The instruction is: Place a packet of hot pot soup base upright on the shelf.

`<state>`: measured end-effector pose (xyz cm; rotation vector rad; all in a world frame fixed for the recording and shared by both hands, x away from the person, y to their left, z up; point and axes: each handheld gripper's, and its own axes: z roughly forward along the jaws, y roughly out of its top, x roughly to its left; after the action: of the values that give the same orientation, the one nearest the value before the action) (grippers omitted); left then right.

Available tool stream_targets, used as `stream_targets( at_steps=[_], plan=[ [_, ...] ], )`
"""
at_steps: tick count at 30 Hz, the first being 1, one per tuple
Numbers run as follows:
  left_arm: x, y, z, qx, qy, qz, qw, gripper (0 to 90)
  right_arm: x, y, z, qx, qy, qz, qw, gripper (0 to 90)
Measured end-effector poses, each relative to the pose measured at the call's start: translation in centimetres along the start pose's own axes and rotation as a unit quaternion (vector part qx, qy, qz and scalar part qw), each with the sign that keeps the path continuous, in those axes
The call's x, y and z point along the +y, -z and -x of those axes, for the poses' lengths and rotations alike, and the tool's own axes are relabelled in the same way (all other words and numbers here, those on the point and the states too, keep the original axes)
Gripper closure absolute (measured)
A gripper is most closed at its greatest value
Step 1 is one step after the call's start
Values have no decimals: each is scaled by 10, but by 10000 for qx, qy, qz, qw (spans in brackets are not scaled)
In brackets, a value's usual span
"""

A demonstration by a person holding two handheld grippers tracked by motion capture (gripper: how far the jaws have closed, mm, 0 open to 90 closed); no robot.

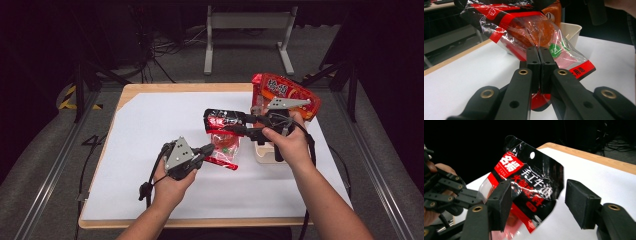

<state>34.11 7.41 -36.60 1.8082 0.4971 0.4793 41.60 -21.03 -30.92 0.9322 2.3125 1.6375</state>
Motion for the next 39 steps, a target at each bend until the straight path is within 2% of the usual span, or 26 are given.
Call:
stream_targets(
  at_steps=[6,12,15,17,18,19,22,24,27,28,29,33,36,38,39],
  plan=[
    [1,-1,4,-81,-94,64,9999,887,1,-2,1,270,-218,-71,9994,370],
    [1,-3,7,-139,-93,85,9998,886,1,-6,-2,574,-424,-260,9971,377],
    [-1,-3,5,-137,-81,38,9999,886,2,-6,-2,441,-318,-394,9977,459],
    [-2,-3,4,-130,-26,27,9999,886,2,-5,-1,502,-403,-403,9971,502],
    [-2,-3,4,-130,-26,27,9999,886,2,-5,-1,502,-403,-403,9971,502],
    [-2,-3,2,-124,-5,16,9999,885,3,-2,1,590,-420,-431,9964,565],
    [-3,-4,2,-126,22,-8,9999,884,4,0,1,634,-395,-440,9962,614],
    [-4,-6,1,-134,34,-57,9999,883,5,3,-1,680,-297,-420,9964,679],
    [-6,-7,0,-144,96,-113,9998,879,7,5,-4,631,-25,-405,9972,751],
    [-7,-8,-1,-152,131,-148,9997,876,7,6,-5,599,90,-388,9974,878],
    [-8,-8,-3,-244,186,-104,9995,869,8,9,-5,489,264,-362,9978,895],
    [-9,-11,-3,-274,242,-141,9992,860,8,12,-7,433,523,-333,9971,897],
    [-10,-13,-4,-301,331,-102,9989,822,10,17,-13,380,769,-173,9962,898],
    [-10,-12,-6,-339,386,-76,9986,838,12,21,-16,386,939,-80,9948,899],
    [-10,-12,-6,-345,435,-51,9984,796,13,24,-18,375,1076,-11,9935,899]
  ],
)
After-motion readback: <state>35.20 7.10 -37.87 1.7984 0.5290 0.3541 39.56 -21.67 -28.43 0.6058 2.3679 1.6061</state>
